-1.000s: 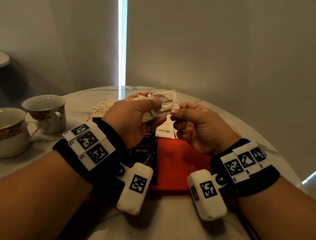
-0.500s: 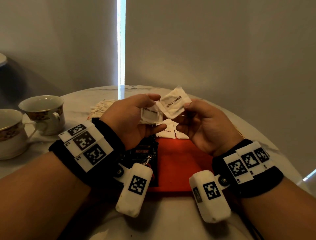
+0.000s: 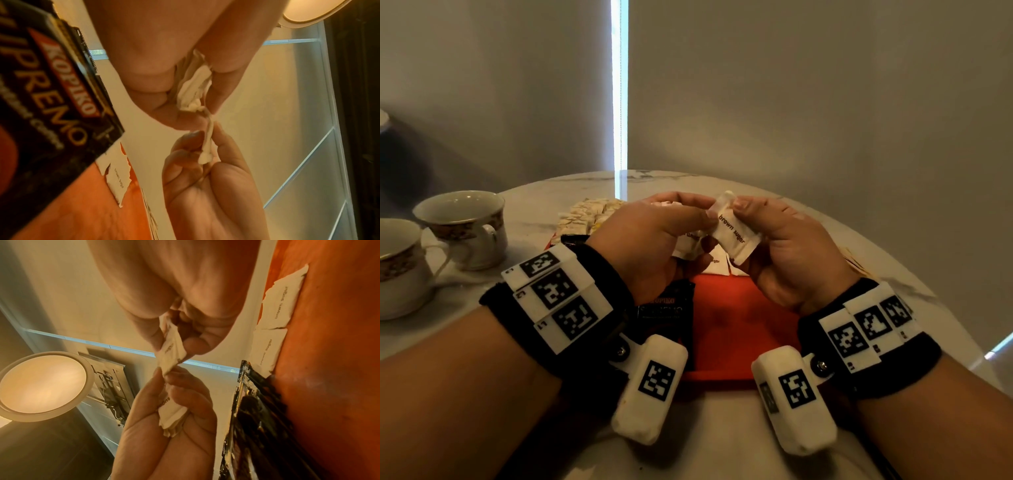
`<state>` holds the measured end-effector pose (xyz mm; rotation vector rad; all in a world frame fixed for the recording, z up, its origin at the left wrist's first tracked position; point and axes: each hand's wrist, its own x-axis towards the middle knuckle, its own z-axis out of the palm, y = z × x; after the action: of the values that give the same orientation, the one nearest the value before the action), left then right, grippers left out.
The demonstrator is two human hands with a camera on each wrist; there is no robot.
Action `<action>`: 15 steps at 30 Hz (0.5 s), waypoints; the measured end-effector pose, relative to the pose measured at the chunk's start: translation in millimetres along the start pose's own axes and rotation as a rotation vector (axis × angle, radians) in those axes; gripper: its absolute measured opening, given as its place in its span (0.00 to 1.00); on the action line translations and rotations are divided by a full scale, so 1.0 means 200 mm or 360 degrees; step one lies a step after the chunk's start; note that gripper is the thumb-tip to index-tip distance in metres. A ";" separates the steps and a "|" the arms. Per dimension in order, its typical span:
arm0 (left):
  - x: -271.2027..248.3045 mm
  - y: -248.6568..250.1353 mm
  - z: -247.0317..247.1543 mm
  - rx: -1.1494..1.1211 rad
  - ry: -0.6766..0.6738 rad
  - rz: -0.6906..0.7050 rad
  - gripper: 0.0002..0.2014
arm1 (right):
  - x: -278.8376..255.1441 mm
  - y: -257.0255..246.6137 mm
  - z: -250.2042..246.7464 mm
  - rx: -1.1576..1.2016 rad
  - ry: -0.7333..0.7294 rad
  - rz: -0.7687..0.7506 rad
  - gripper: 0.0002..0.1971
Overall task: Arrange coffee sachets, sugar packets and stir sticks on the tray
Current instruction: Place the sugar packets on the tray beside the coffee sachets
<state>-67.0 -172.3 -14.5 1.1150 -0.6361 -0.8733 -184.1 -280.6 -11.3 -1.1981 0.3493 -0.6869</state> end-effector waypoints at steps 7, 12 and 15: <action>0.01 0.01 -0.01 -0.0154 0.0096 0.0122 0.04 | 0.00 0.01 0.00 -0.0072 0.0065 -0.0014 0.18; -0.01 0.01 -0.01 -0.0016 0.0134 0.0100 0.11 | 0.00 0.01 -0.01 -0.0108 0.0013 0.0006 0.16; 0.00 0.02 -0.01 0.0005 0.0155 0.0081 0.10 | 0.00 0.02 -0.01 -0.0134 -0.0009 -0.0003 0.13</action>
<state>-64.0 -170.0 -12.0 1.1322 -0.5831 -0.7701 -184.2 -282.1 -15.8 -1.2800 0.3754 -0.6760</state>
